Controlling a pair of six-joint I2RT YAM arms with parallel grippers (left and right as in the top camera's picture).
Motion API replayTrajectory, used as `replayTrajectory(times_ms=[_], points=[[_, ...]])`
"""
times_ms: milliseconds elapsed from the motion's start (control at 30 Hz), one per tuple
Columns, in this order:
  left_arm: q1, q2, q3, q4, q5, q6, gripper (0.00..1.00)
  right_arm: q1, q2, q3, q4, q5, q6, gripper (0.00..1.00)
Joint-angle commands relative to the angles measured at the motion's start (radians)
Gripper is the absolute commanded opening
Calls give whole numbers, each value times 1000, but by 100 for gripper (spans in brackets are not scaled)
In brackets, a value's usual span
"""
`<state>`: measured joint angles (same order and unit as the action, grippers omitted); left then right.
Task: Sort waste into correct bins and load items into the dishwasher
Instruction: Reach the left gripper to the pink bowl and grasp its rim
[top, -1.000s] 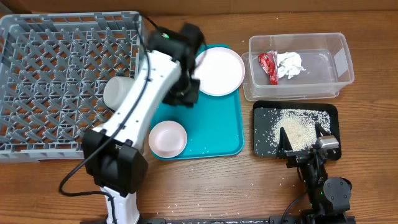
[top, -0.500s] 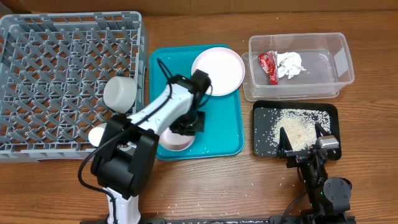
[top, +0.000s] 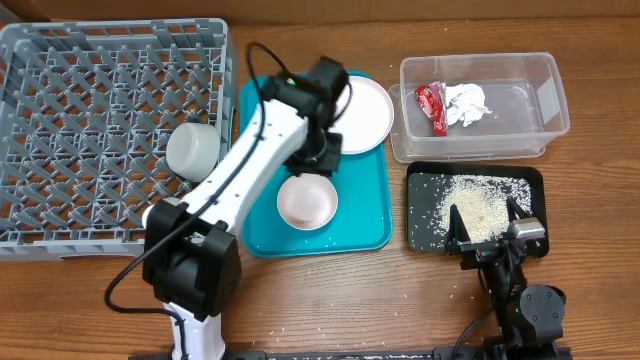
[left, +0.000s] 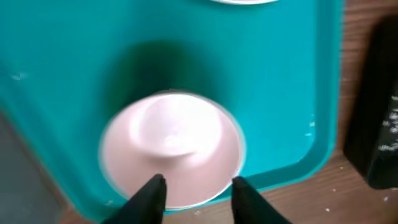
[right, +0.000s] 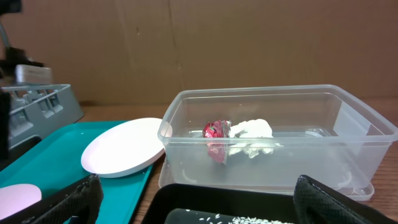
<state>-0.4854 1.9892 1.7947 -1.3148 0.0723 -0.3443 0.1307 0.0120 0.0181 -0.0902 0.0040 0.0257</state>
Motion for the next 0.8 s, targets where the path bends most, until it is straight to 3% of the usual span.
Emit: replayTrajectory(times_ms=[0,167,333,400,433,500,633,767], points=[[57,-3,-26,-54,-80,-3,39,-4,-9,-10,6,1,0,100],[119,-3,-232,4,-59,-18,36,-4,-9,-10,6,1,0,100],[138,-3,-381,177,27,32,35,-4,-9,-10,6,1,0,100],[138,-3,-420,222,26,28,27,-4,-9,-10,6,1,0,100],[138,-3,-433,236,27,11,12,-4,-9,-10,6,1,0,100],[139,-3,-435,244,25,0,4,-4,-9,-10,6,1,0,100],[140,-22,-355,179,18,-18,4,-4,-9,-10,6,1,0,100],[159,-82,-122,-24,-211,-69,4,-4,-9,-10,6,1,0,100]])
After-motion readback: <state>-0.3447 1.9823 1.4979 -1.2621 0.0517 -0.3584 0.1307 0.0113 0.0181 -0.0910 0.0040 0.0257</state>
